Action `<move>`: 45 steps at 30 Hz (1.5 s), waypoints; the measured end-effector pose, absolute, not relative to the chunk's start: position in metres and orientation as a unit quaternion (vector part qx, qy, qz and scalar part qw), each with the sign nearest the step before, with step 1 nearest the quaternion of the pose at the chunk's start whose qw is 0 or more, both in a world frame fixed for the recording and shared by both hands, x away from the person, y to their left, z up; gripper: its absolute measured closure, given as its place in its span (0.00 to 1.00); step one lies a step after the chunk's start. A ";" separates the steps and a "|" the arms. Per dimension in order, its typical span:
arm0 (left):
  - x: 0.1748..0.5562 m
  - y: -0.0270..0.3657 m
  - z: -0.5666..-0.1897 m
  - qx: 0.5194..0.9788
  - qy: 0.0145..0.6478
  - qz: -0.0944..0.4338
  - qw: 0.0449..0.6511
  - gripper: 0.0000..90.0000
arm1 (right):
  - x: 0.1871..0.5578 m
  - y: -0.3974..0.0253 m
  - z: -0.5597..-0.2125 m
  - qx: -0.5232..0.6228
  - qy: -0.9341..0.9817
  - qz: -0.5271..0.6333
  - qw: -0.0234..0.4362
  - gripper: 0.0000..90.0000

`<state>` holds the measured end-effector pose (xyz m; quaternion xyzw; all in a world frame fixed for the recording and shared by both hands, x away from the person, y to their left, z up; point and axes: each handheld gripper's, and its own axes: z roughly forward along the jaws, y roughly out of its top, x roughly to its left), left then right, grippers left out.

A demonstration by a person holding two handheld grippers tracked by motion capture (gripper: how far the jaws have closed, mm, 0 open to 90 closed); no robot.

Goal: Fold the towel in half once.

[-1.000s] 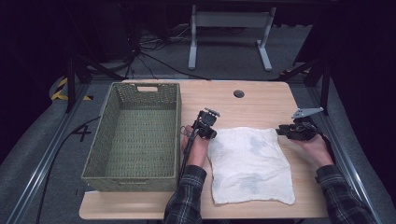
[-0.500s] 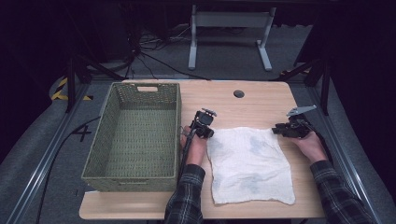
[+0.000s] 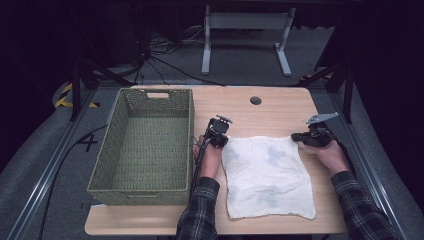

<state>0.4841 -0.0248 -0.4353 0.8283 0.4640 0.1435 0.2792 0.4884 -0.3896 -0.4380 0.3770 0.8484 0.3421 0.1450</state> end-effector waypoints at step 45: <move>0.350 -0.015 -0.413 0.821 0.434 0.168 0.330 0.96 | 0.366 -0.407 -0.411 0.327 0.859 0.375 0.118 0.97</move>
